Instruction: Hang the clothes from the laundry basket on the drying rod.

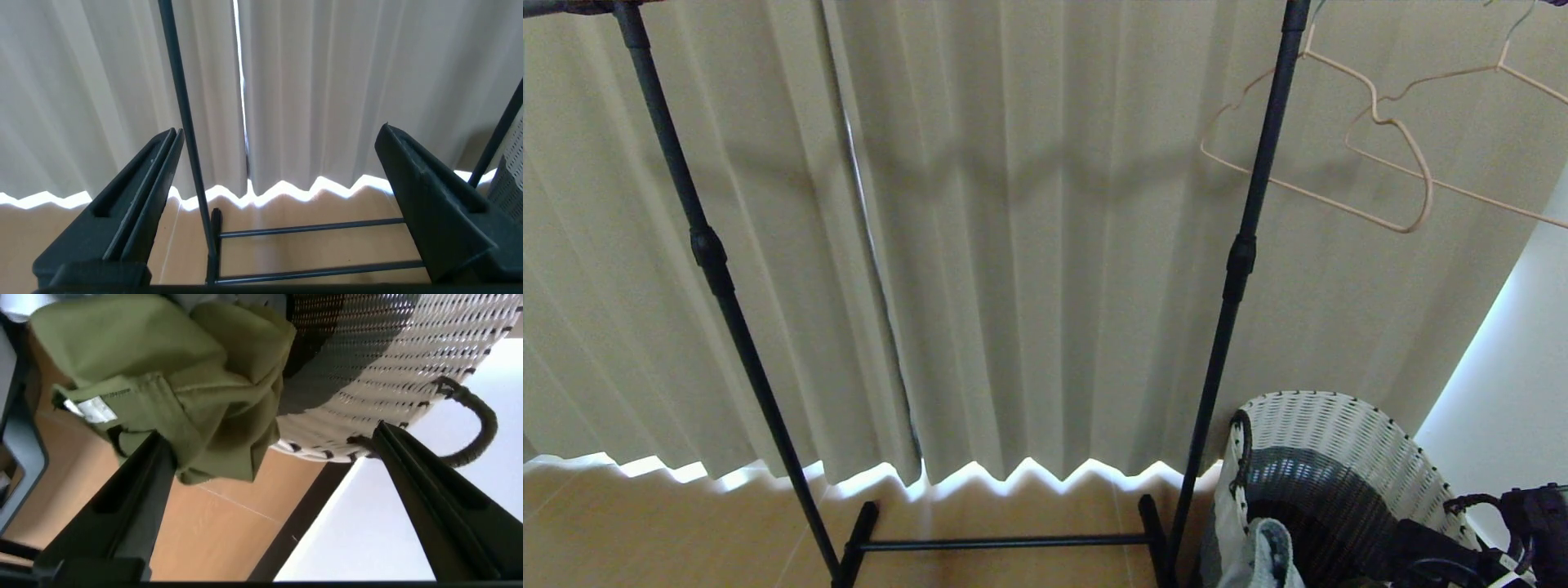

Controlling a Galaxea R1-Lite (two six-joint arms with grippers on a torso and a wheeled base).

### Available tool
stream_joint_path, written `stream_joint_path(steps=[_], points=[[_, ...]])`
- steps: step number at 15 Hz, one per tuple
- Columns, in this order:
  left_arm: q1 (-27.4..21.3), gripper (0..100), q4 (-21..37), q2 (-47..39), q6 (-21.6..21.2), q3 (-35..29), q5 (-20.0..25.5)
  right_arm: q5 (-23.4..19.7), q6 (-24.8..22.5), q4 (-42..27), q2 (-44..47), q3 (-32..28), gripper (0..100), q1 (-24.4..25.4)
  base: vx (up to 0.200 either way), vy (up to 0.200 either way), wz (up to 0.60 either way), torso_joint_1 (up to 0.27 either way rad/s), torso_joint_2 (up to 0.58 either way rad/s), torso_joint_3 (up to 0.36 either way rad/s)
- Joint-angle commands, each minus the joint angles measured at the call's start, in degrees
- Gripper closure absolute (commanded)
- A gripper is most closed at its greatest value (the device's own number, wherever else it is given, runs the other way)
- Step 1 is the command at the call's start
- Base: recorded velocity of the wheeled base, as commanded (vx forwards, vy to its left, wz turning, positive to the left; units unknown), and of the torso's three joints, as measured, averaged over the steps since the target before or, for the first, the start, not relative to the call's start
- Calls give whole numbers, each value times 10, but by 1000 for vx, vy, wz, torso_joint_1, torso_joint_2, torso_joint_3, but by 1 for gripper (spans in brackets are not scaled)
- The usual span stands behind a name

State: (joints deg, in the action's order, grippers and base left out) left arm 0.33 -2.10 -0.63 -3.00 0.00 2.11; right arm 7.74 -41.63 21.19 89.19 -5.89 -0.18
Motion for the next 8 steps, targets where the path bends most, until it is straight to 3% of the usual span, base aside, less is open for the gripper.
stream_joint_path(steps=[1, 7, 8], points=[[0, 0, 0, -1, 0, 0, 0, 0, 0, 16, 32, 1, 0, 1, 0, 0, 0, 0, 0, 0], [0, 0, 0, -1, 2, 0, -1, 0, 0, 76, 41, 22, 0, 1, 0, 0, 0, 0, 0, 0], [0, 0, 0, -1, 2, 0, -1, 0, 0, 76, 37, 23, 100, 1, 0, 0, 0, 0, 0, 0]])
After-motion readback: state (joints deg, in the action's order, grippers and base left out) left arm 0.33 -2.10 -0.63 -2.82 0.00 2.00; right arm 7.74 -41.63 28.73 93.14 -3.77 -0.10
